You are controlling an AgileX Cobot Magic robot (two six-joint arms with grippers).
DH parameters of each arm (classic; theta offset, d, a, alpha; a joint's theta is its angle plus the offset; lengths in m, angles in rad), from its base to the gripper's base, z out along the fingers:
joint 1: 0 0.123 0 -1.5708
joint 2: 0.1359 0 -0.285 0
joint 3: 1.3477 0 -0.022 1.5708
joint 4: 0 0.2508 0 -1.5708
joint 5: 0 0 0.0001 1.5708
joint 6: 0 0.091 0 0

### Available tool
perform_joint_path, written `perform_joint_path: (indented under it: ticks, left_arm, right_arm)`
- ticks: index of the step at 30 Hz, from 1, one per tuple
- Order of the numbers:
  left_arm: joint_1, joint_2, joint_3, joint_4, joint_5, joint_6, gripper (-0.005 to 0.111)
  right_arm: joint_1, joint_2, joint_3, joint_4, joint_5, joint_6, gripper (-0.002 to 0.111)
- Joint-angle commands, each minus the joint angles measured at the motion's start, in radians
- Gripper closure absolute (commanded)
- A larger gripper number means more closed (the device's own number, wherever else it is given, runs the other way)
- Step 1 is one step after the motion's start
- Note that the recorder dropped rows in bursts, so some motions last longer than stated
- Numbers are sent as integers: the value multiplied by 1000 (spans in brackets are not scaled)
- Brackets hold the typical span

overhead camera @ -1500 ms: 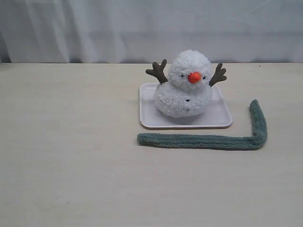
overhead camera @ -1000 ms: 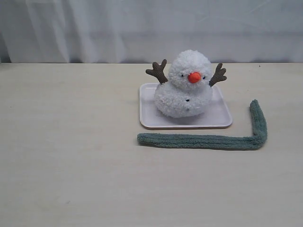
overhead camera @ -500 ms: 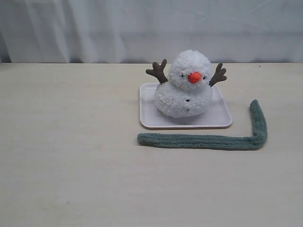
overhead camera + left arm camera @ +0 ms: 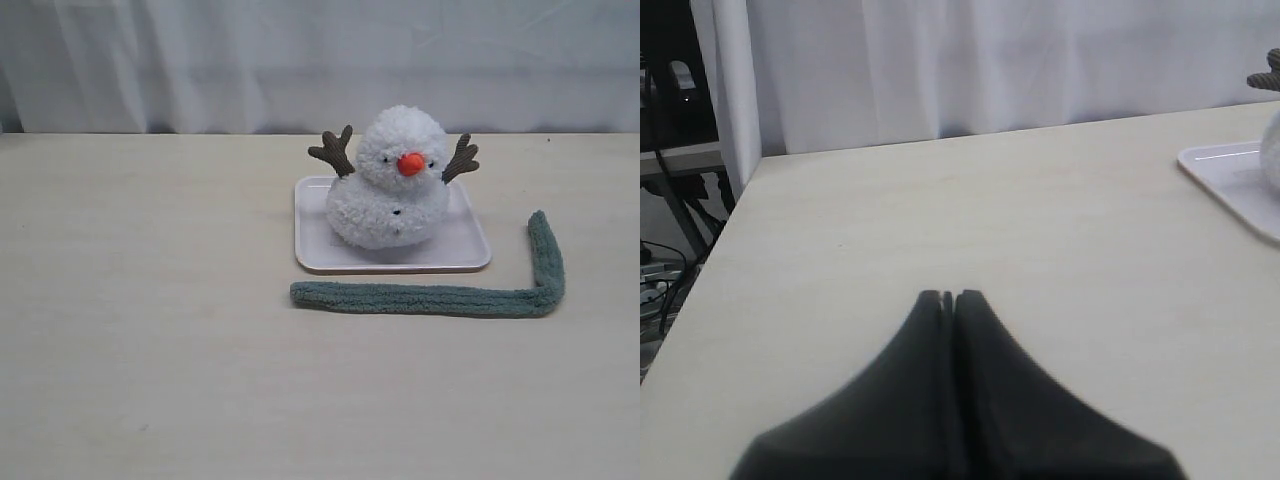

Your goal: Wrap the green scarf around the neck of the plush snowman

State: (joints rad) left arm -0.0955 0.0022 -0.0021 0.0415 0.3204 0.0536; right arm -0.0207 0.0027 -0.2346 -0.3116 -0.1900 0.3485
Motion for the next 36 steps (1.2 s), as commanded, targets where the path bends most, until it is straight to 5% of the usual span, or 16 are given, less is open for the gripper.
perform_joint_path:
  ticks: [1,10,19,24,36]
  left_arm:
    - [1,-2,2,-2,-12,-3,107]
    - [1,-2,2,-2,-12,-3,107]
    - [1,-2,2,-2,-12,-3,107]
    - [1,-2,2,-2,-12,-3,107]
    - [1,-2,2,-2,-12,-3,107]
  right_arm:
    - [1,-3,-34,-17,73,7,104]
    - [1,252,-227,53,416,7,98]
    - [1,765,-424,90,691,3,46]
    - [1,1065,-536,90,816,-22,46]
    - [1,1605,-764,93,756,-22,46]
